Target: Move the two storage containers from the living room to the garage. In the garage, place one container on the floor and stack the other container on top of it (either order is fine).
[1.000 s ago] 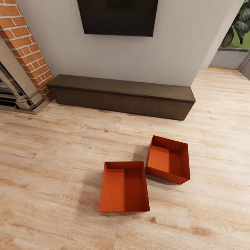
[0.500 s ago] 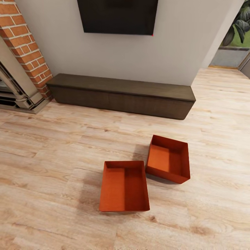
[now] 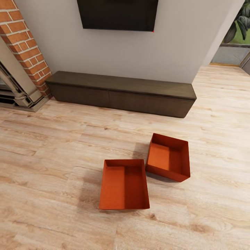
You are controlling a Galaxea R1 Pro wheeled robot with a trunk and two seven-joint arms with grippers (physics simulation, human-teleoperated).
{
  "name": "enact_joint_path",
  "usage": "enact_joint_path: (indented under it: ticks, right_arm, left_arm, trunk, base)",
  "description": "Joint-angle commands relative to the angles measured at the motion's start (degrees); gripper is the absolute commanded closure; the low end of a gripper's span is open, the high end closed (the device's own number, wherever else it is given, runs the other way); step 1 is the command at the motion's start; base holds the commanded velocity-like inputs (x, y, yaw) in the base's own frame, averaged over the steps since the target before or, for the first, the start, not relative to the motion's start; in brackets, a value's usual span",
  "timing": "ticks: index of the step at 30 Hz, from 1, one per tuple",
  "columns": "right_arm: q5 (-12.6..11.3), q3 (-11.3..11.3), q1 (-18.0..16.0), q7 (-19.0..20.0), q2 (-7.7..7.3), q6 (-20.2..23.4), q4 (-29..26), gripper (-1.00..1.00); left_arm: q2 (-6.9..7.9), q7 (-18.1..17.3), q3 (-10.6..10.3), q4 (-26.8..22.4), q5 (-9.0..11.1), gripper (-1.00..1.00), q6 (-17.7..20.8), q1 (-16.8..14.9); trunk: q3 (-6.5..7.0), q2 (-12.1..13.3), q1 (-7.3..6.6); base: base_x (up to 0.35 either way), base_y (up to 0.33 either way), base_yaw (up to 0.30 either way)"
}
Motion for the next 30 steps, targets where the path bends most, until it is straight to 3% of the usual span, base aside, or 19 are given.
enact_joint_path:
  ticks: [1, 26, 28, 29, 30]
  right_arm:
    - [-0.6, 0.5, 0.0, 0.0, 0.01, -0.3, 0.2, -1.0]
    - [-0.5, 0.5, 0.0, 0.6, 0.07, -0.6, 0.2, -1.0]
    - [-0.8, 0.4, 0.0, 0.1, 0.44, -0.2, -2.1, -1.0]
    - [-1.0, 0.2, -0.1, -0.9, 2.71, 3.3, -11.3, -1.0]
    - [-1.0, 0.1, 0.1, -1.8, 3.02, 5.5, -15.2, -1.0]
  left_arm:
    - [-0.03, 0.0, 0.4, 0.0, 0.0, -1.0, -0.1, 0.0]
    - [0.04, 0.1, 0.4, 0.0, 0.3, -1.0, -0.1, 0.0]
    - [-0.47, -0.4, 0.0, -0.2, 0.0, -1.0, -0.1, 0.0]
    - [-0.24, 0.0, 0.1, -1.8, 0.4, -1.0, 0.0, 0.0]
    - [0.27, 0.2, 0.1, -5.3, 0.4, -1.0, 0.2, -0.1]
  trunk:
    - [-0.03, 0.0, 0.0]
    - [-0.05, 0.0, 0.0]
    - [-0.05, 0.0, 0.0]
    - [-0.05, 0.0, 0.0]
    - [-0.05, 0.0, 0.0]
  base:
    - [0.0, 0.0, 0.0]
    - [0.0, 0.0, 0.0]
    - [0.0, 0.0, 0.0]
    - [0.0, 0.0, 0.0]
    - [0.0, 0.0, 0.0]
